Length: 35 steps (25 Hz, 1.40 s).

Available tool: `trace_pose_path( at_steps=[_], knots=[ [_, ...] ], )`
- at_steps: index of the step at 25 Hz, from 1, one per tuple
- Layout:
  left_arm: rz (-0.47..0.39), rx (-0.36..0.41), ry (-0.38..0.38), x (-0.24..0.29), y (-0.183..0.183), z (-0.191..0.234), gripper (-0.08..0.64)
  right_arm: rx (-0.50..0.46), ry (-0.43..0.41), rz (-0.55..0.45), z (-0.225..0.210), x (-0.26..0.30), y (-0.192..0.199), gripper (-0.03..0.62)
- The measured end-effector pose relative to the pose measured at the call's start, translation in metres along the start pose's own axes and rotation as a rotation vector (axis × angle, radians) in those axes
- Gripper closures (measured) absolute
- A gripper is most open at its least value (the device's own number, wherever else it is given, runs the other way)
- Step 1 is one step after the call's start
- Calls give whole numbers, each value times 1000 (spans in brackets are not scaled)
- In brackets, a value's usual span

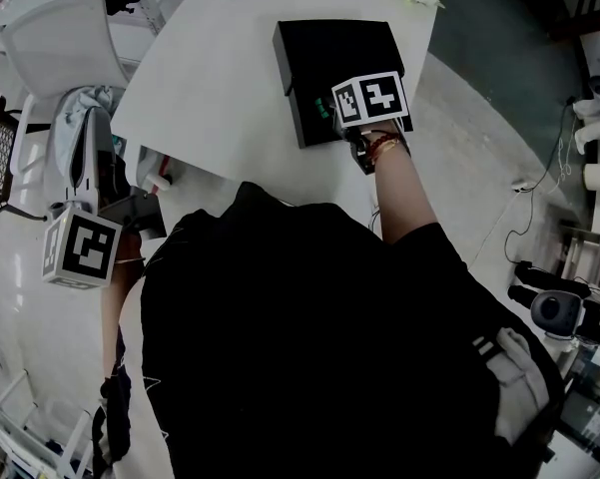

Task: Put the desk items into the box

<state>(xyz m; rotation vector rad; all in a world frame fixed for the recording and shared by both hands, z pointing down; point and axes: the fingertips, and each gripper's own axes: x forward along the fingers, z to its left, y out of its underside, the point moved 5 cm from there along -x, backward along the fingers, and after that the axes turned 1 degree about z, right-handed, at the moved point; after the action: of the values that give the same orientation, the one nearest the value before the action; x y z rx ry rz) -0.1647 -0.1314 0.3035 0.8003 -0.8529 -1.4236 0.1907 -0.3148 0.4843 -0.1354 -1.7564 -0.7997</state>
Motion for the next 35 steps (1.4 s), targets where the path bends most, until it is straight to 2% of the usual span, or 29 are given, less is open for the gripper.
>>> trace_pose_path(
  at_steps=[15,28,35],
  knots=[
    [-22,8,10,-12,-11,-2,550,12,29,-84,2,-16,-7,489],
    [43,32,126,-25,-36,0,550,257,139,-335,18,-70,13,522],
    [86,32,165,-45,-46,12,549,330,169,-362,53,-84,41,545]
  ],
)
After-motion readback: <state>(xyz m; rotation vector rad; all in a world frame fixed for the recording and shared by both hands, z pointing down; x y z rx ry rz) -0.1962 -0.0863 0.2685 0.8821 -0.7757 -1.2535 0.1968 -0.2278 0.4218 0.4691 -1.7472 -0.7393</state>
